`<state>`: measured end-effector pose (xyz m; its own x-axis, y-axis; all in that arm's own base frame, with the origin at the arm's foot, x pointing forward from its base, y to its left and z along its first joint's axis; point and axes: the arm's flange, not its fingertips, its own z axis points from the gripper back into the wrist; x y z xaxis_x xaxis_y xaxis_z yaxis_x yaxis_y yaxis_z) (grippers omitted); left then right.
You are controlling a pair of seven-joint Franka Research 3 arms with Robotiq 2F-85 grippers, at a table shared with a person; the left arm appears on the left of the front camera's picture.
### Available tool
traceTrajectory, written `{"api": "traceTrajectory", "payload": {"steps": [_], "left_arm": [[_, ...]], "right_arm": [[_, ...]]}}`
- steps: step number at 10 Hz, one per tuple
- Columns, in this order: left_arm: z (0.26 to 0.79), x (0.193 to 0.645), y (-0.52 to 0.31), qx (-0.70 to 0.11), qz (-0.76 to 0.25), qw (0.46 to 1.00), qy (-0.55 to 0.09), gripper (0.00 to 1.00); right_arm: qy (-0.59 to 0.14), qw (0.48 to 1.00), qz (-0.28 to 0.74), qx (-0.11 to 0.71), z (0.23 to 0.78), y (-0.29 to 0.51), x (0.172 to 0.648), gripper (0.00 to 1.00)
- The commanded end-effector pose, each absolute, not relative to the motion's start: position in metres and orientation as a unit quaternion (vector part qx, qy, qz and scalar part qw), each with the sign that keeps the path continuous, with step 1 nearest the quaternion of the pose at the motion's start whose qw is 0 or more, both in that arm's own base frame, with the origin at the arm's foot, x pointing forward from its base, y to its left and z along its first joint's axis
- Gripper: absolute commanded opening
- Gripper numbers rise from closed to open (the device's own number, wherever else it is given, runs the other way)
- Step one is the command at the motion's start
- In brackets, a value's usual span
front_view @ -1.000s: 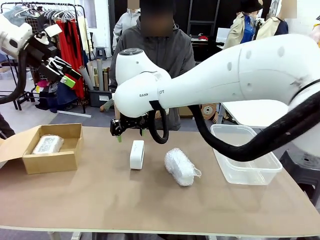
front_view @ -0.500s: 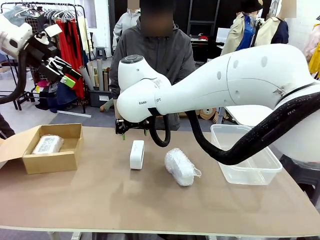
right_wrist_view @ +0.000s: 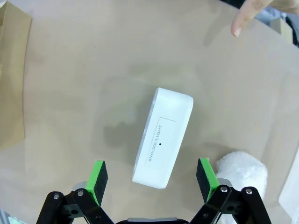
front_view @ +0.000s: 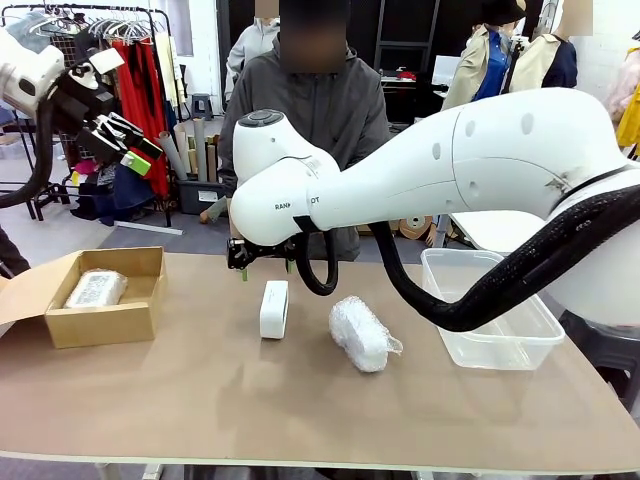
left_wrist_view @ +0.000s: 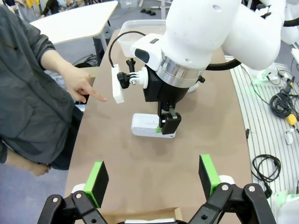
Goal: Separate and place wrapped and unwrapped clocks.
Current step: Pick up the Digital clock indicated by the person.
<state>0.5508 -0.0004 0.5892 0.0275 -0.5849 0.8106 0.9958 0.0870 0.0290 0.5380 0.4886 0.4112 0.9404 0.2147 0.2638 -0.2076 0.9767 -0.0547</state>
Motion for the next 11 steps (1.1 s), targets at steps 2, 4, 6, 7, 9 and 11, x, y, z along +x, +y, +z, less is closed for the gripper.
{"api": "traceTrajectory", "payload": {"steps": [2, 4, 6, 7, 9, 11], "left_arm": [[0.590, 0.549, 0.001, -0.300, -0.609, 0.648, -0.345, 1.00], [0.590, 0.549, 0.001, -0.300, -0.609, 0.648, -0.345, 1.00], [0.590, 0.549, 0.001, -0.300, -0.609, 0.648, -0.345, 1.00], [0.590, 0.549, 0.001, -0.300, -0.609, 0.648, -0.345, 1.00], [0.590, 0.549, 0.001, -0.300, -0.609, 0.648, -0.345, 1.00], [0.590, 0.549, 0.001, -0.300, -0.609, 0.648, -0.345, 1.00]], "right_arm": [[-0.116, 0.991, -0.051, -0.040, 0.416, 0.502, 0.528, 1.00], [-0.110, 0.984, -0.125, -0.060, 0.411, 0.510, 0.529, 1.00], [-0.085, 0.986, -0.133, -0.056, 0.398, 0.509, 0.535, 1.00], [-0.078, 0.988, -0.128, -0.039, 0.392, 0.503, 0.544, 1.00], [-0.078, 0.987, -0.134, -0.034, 0.379, 0.494, 0.556, 1.00], [-0.071, 0.990, -0.116, -0.032, 0.365, 0.483, 0.566, 1.00]]}}
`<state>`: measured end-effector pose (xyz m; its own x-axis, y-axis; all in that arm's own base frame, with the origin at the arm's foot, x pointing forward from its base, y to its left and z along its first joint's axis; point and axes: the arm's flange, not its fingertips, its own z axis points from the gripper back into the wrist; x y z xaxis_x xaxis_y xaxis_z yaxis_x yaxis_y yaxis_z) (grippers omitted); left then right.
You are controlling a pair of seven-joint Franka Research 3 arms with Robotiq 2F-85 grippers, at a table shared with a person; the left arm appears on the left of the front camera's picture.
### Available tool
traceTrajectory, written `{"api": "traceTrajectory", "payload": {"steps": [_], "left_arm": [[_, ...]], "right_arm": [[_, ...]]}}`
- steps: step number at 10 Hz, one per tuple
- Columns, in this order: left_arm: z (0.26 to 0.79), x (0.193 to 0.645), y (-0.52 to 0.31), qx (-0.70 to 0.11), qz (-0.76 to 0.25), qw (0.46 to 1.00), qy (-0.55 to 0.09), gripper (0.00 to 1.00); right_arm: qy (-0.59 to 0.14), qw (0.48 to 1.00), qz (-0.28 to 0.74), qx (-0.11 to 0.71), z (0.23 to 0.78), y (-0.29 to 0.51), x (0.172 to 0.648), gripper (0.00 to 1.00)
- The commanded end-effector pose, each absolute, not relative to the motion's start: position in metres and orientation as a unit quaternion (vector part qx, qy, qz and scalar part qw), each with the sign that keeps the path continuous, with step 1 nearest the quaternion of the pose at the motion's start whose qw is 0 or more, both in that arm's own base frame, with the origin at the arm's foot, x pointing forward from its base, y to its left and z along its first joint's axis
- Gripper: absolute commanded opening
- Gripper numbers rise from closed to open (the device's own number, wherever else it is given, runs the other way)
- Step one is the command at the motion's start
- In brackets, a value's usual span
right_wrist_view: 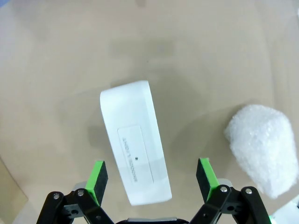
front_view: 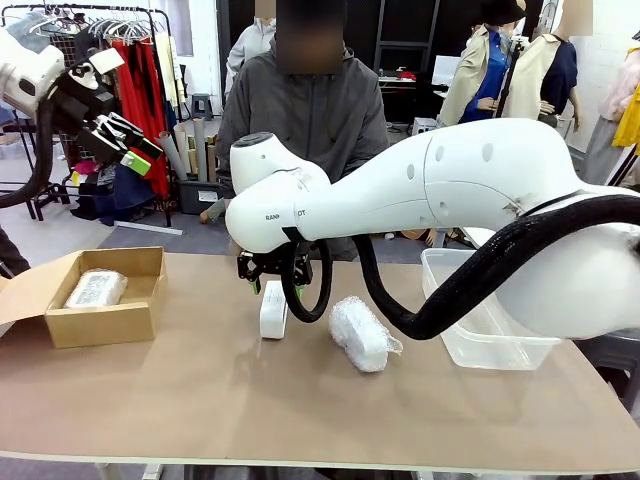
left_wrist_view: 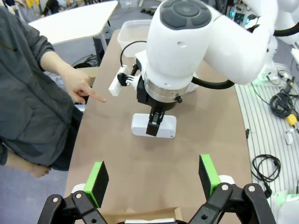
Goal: Separate and place wrapped and unwrapped clocks.
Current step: Pick up the Digital clock indicated by the person.
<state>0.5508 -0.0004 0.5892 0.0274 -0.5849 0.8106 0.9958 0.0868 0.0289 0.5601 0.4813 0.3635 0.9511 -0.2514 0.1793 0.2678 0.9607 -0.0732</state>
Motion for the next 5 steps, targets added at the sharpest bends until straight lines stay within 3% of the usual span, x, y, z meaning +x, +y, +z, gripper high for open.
{"api": "traceTrajectory", "payload": {"steps": [1, 5], "left_arm": [[0.590, 0.549, 0.001, -0.300, -0.609, 0.648, -0.345, 1.00], [0.590, 0.549, 0.001, -0.300, -0.609, 0.648, -0.345, 1.00]], "right_arm": [[-0.062, 0.992, -0.103, -0.026, 0.361, 0.482, 0.569, 1.00], [-0.048, 0.994, -0.095, -0.021, 0.343, 0.478, 0.580, 1.00]]}}
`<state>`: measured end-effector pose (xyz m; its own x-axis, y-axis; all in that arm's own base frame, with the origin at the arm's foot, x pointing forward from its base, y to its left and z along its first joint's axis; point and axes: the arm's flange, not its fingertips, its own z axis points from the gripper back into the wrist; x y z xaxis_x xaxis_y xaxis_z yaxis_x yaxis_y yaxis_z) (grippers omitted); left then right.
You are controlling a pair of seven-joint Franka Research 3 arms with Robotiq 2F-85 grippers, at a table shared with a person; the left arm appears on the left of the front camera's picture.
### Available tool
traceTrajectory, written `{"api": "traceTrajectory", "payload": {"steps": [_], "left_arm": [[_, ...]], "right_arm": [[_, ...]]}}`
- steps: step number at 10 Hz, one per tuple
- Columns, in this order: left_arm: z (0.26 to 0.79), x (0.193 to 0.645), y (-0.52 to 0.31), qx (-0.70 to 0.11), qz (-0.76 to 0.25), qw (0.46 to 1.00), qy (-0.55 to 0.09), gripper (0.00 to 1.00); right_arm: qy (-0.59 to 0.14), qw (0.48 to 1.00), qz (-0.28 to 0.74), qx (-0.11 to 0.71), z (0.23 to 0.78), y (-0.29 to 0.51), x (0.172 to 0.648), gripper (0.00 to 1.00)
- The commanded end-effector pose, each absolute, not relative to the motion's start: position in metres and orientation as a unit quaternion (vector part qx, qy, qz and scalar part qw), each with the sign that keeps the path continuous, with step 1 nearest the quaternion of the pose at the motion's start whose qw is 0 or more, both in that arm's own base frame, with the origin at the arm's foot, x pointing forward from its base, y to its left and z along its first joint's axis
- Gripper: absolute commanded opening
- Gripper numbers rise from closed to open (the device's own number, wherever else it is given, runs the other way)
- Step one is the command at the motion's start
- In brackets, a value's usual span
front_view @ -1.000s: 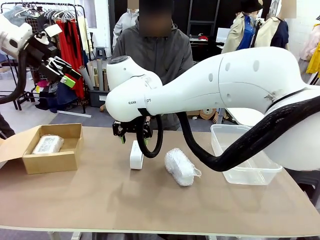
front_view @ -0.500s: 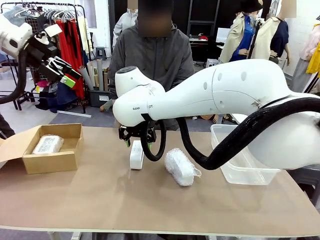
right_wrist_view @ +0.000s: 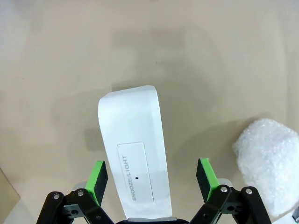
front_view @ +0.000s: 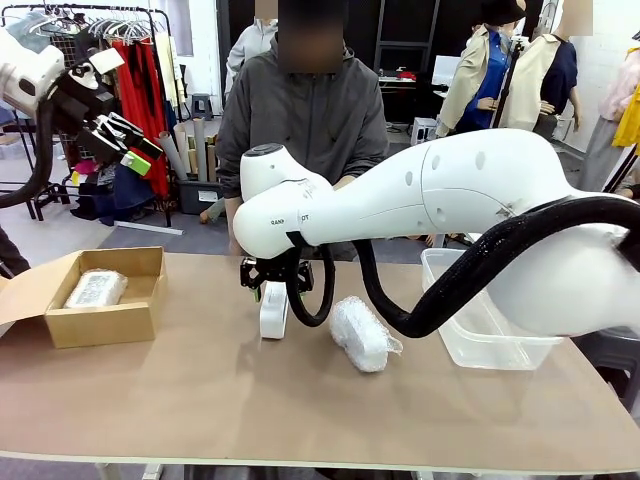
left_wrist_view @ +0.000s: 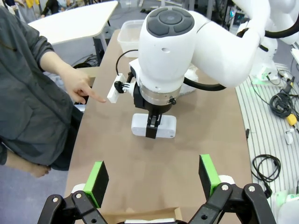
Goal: Separate and place wrapped and unwrapped clocks.
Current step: Pick up the Digital clock indicated by the person.
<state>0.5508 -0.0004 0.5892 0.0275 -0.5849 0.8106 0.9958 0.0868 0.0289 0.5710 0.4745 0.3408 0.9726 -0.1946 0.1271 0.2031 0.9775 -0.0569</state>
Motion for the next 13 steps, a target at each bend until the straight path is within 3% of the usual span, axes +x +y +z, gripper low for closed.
{"api": "traceTrajectory", "payload": {"steps": [1, 4, 5, 10, 13], "left_arm": [[0.590, 0.549, 0.001, -0.300, -0.609, 0.648, -0.345, 1.00], [0.590, 0.549, 0.001, -0.300, -0.609, 0.648, -0.345, 1.00], [0.590, 0.549, 0.001, -0.300, -0.609, 0.648, -0.345, 1.00], [0.590, 0.549, 0.001, -0.300, -0.609, 0.648, -0.345, 1.00], [0.590, 0.549, 0.001, -0.300, -0.609, 0.648, -0.345, 1.00]], "right_arm": [[-0.042, 0.994, -0.096, -0.021, 0.338, 0.478, 0.581, 1.00], [-0.040, 0.995, -0.089, -0.017, 0.328, 0.476, 0.584, 1.00], [-0.051, 0.998, -0.035, 0.019, 0.329, 0.473, 0.579, 1.00], [-0.052, 0.998, -0.027, 0.023, 0.327, 0.472, 0.579, 0.03], [-0.058, 0.998, -0.029, 0.015, 0.335, 0.471, 0.577, 0.00]]}}
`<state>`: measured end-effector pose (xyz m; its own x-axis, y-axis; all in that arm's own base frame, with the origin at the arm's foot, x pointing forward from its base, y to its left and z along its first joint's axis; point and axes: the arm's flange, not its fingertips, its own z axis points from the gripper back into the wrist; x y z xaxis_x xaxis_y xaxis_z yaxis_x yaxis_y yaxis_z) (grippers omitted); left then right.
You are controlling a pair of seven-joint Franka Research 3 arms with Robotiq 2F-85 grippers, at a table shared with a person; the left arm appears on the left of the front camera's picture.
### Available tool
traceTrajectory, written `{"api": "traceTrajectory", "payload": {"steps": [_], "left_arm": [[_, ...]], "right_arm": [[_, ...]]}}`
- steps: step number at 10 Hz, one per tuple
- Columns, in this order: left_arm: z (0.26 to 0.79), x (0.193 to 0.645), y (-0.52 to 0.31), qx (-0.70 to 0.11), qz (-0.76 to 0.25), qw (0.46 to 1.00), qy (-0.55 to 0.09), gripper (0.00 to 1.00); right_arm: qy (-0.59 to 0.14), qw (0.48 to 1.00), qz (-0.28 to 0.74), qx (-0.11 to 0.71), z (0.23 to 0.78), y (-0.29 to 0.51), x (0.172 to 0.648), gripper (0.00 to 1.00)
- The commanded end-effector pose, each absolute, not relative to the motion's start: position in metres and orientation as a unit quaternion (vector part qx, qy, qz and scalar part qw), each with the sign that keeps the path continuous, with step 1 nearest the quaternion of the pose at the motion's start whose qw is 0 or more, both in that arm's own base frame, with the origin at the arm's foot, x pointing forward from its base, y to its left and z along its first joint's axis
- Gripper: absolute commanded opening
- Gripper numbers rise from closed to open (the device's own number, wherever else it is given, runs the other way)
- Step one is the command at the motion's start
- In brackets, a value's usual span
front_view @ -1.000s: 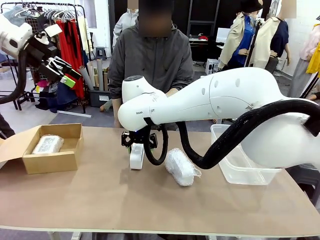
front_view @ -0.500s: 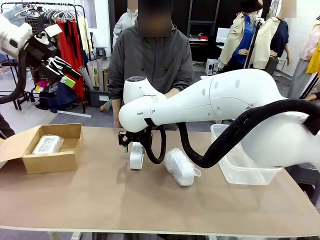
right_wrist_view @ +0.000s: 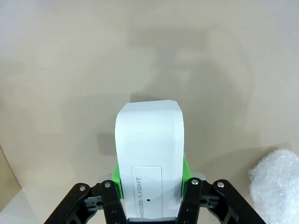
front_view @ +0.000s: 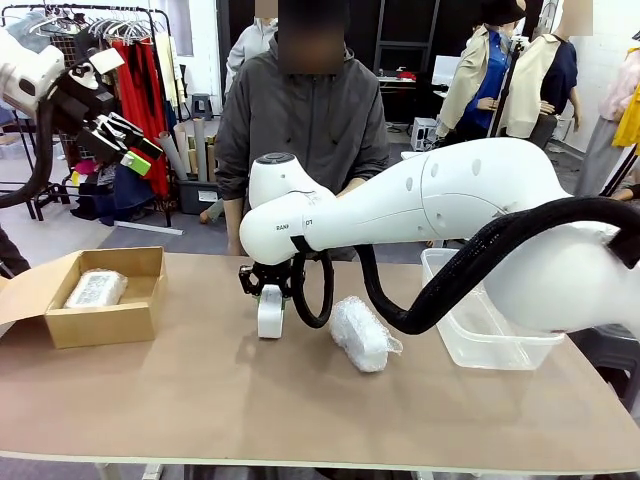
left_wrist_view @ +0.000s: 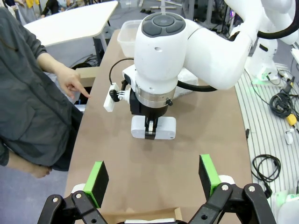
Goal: Separate and place wrapped and unwrapped clocks.
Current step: Pick up the Digital clock indicated by the person.
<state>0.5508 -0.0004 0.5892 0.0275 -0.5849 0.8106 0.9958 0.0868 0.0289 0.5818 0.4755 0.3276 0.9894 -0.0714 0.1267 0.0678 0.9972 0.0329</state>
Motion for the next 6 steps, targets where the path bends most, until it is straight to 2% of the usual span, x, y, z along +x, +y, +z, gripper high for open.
{"api": "traceTrajectory", "payload": {"steps": [1, 3, 6], "left_arm": [[0.590, 0.549, 0.001, -0.300, -0.609, 0.648, -0.345, 1.00], [0.590, 0.549, 0.001, -0.300, -0.609, 0.648, -0.345, 1.00], [0.590, 0.549, 0.001, -0.300, -0.609, 0.648, -0.345, 1.00]], "right_arm": [[-0.062, 0.998, -0.006, 0.003, 0.346, 0.476, 0.570, 0.00], [-0.056, 0.995, 0.048, -0.061, 0.375, 0.488, 0.552, 0.00], [-0.010, 0.988, 0.145, -0.059, 0.430, 0.486, 0.525, 0.00]]}}
